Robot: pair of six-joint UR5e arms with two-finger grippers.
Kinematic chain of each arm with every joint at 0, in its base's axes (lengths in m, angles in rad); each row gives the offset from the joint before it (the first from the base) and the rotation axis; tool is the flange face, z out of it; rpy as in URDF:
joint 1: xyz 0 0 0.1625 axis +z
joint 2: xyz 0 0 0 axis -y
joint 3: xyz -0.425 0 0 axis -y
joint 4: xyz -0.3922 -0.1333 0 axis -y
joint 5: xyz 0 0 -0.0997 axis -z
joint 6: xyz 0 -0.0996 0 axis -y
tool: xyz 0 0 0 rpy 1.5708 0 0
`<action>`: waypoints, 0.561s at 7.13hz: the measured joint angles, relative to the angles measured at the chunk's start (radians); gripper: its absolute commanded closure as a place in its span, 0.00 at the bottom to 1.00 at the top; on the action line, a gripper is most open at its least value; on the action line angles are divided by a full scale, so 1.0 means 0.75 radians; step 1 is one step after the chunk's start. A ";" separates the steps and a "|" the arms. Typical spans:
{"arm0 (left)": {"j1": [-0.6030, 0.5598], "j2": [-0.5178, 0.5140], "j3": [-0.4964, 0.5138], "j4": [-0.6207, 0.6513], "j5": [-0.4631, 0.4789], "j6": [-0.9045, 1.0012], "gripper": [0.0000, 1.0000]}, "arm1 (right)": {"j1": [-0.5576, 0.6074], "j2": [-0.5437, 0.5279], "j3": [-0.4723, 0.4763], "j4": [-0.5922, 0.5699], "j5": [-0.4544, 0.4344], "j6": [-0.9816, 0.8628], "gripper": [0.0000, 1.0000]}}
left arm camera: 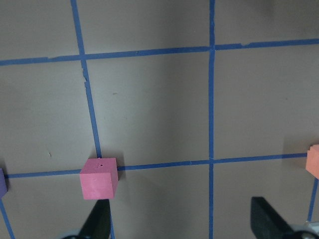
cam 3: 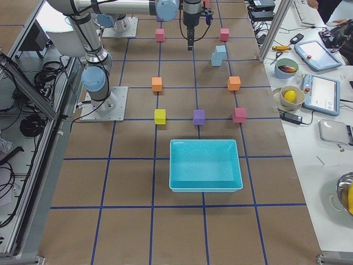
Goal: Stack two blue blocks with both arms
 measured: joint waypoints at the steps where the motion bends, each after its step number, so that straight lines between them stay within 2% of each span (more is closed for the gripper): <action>1: 0.048 0.038 -0.041 0.036 0.013 0.029 0.00 | 0.000 0.000 0.000 0.000 0.000 -0.006 0.00; 3: 0.137 0.079 -0.053 0.043 0.092 0.187 0.00 | -0.001 0.000 0.000 0.002 0.000 -0.009 0.00; 4: 0.159 0.082 -0.048 0.046 0.077 0.210 0.00 | -0.001 0.000 0.000 0.002 -0.001 -0.009 0.00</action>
